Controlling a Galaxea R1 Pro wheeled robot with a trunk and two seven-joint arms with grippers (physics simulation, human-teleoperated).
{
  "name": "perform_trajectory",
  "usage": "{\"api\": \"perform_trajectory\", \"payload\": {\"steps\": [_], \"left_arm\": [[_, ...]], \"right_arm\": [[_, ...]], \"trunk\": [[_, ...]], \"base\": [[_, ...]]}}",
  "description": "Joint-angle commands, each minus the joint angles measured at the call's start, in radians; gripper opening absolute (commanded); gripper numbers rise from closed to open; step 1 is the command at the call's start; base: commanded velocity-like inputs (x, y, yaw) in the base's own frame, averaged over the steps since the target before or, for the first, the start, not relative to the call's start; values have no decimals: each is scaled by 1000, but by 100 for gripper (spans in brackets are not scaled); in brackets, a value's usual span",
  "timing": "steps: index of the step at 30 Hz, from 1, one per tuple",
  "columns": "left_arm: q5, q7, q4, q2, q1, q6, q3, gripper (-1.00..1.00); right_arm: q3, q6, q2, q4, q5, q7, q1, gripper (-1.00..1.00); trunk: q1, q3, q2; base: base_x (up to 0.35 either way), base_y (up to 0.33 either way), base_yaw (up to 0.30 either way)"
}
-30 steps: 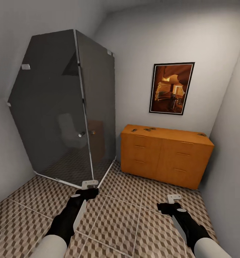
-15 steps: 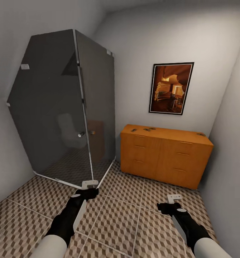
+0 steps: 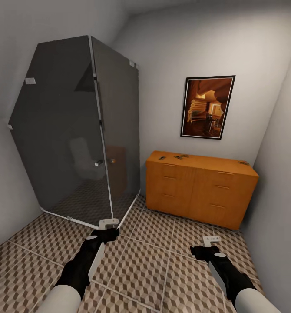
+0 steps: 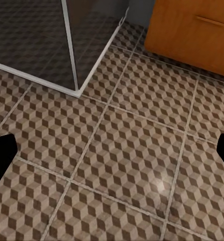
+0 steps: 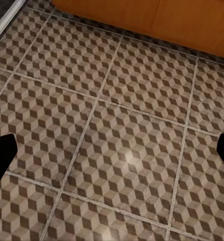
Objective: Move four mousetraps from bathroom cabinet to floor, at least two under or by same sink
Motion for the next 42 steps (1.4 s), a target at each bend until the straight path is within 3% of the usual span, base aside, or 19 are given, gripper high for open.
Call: {"api": "perform_trajectory", "payload": {"steps": [1, 42], "left_arm": [[0, 1, -2, -1, 0, 4, 2, 100], [-1, 7, -1, -2, 0, 5, 4, 100]], "right_arm": [[0, 6, 0, -2, 2, 1, 0, 100], [0, 6, 0, -2, 0, 1, 0, 100]], "trunk": [[0, 0, -1], [0, 0, -1]], "base": [[0, 0, -4], [0, 0, -226]]}}
